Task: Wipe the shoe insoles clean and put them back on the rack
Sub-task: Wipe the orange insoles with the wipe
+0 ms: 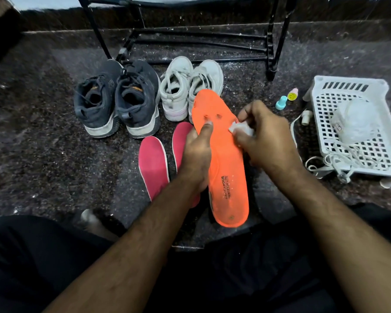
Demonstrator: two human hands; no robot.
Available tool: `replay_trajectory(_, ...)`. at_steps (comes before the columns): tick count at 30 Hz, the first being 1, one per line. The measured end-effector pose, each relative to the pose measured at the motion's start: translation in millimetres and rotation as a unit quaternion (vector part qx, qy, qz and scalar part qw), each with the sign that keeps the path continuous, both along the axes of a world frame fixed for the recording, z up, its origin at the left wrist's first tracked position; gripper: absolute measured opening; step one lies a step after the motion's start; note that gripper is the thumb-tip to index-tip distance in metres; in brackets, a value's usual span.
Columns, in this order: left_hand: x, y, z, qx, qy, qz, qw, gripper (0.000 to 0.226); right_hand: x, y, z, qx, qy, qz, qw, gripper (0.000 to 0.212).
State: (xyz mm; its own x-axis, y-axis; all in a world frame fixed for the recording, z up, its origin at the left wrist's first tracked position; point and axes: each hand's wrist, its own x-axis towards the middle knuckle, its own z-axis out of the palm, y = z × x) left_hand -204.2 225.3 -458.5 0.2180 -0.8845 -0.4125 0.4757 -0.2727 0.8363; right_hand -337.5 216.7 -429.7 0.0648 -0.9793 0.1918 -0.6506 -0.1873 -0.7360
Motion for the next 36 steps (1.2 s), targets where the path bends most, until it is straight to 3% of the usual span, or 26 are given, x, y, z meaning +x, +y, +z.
replay_trajectory(5,4.4,-8.8,-6.1,-0.005,-0.014,0.035,0.999,0.015,24.2,32.8,-3.6,-0.001,0.018,0.141,0.99,0.024)
replay_trajectory(11,4.0,-6.9,-5.2,-0.018,-0.004,0.028,0.999,0.012,0.2,4.1,0.6,-0.009,0.009,0.01,1.0,0.025)
replay_trajectory(16,7.5,-11.9,-6.5,-0.002,-0.043,0.044,0.998,0.013,27.0,42.4,-2.7,-0.005,0.046,0.14,0.989,0.029)
replay_trajectory(22,5.3,-7.0,-2.5,-0.028,-0.034,0.029,0.999,0.021,4.5,10.0,1.7,-0.01,0.055,0.018,0.998,0.029)
replay_trajectory(27,8.1,-10.9,-3.5,-0.032,-0.049,0.05,0.997,0.016,26.1,41.0,-1.0,0.014,0.048,0.129,0.99,0.031)
replay_trajectory(33,3.6,-5.7,-3.9,-0.049,-0.039,0.031,0.998,0.023,2.3,6.9,5.1,0.008,0.027,0.003,1.0,0.027)
replay_trajectory(36,6.5,-8.0,-3.5,-0.043,-0.042,0.057,0.997,0.028,8.4,23.6,6.9,0.034,0.035,0.033,0.998,0.03)
